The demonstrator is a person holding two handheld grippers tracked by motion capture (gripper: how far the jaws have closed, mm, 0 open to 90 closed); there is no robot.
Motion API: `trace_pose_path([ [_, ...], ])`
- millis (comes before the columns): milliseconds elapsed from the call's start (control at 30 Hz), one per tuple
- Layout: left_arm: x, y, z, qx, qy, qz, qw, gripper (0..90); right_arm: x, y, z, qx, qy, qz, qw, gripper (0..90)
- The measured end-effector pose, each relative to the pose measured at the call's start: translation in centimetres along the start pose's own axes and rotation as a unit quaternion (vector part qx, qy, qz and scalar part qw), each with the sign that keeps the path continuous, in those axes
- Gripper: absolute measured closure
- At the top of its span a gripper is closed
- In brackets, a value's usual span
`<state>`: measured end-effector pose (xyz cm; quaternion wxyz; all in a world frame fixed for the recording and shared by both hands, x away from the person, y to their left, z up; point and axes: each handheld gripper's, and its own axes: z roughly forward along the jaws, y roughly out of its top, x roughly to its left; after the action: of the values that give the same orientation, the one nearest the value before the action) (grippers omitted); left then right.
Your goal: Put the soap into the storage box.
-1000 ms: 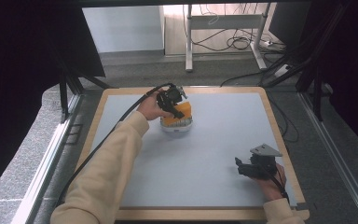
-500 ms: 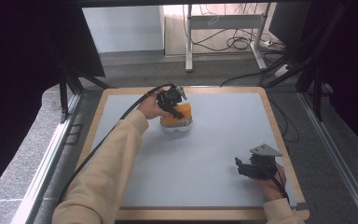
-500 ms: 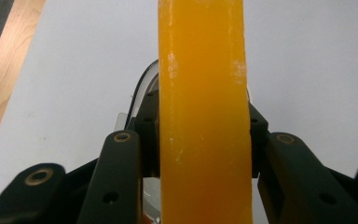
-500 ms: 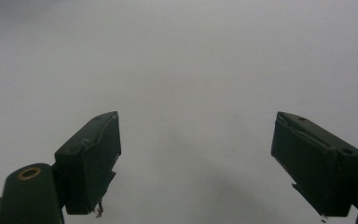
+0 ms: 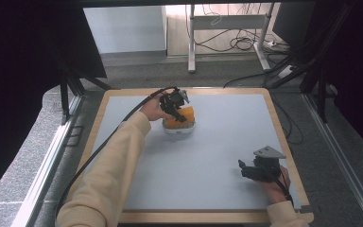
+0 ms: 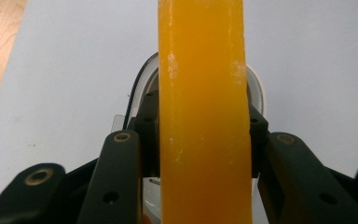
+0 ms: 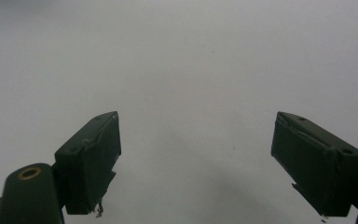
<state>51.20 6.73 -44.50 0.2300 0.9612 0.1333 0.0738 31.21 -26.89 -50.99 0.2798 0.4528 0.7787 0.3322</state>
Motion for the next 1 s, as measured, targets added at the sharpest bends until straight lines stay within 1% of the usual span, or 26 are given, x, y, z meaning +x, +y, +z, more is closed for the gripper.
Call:
trace_pose_path([
  [200,0.3,-0.3,0.4,0.004,0.005,-0.004,1.0,61.8,0.0,0.0,0.0,0.001,0.001,0.0,1.0,16.1],
  [267,0.3,-0.5,0.6,0.008,0.005,-0.001,1.0,61.8,0.0,0.0,0.1,0.001,0.001,-0.001,1.0,16.1],
  [333,0.3,-0.5,0.7,0.003,0.004,-0.002,1.0,61.3,0.0,0.0,0.1,0.001,0.001,-0.001,1.0,16.1],
  [433,0.3,-0.5,0.4,-0.006,0.012,-0.002,0.9999,60.3,0.0,0.0,0.1,0.001,0.001,-0.002,1.0,16.1],
  [567,0.4,-0.3,-0.8,-0.032,0.041,-0.001,0.9986,51.4,0.1,0.0,0.1,0.002,0.001,-0.003,1.0,16.1],
  [667,0.3,-0.2,-1.7,-0.049,0.068,-0.006,0.9965,42.4,0.1,0.0,0.1,0.002,0.001,-0.003,1.0,16.1],
  [733,0.3,-0.2,-2.3,-0.056,0.078,-0.007,0.9954,39.9,0.1,0.0,0.1,0.001,0.001,-0.004,1.0,16.1],
  [800,0.2,-0.1,-2.7,-0.062,0.084,-0.008,0.9946,37.9,0.1,0.0,0.1,0.001,0.002,-0.004,1.0,16.1],
  [900,-0.3,-0.1,-3.2,-0.069,0.085,-0.014,0.9939,35.4,0.1,0.0,0.1,0.001,0.002,-0.004,1.0,16.1],
  [933,-0.4,-0.2,-3.3,-0.072,0.084,-0.017,0.9937,34.8,0.1,0.0,0.1,0.001,0.002,-0.005,1.0,16.1],
  [1000,-0.7,-0.2,-3.5,-0.067,0.081,-0.022,0.9942,33.3,0.1,0.0,0.1,0.001,0.002,-0.005,1.0,16.1],
])
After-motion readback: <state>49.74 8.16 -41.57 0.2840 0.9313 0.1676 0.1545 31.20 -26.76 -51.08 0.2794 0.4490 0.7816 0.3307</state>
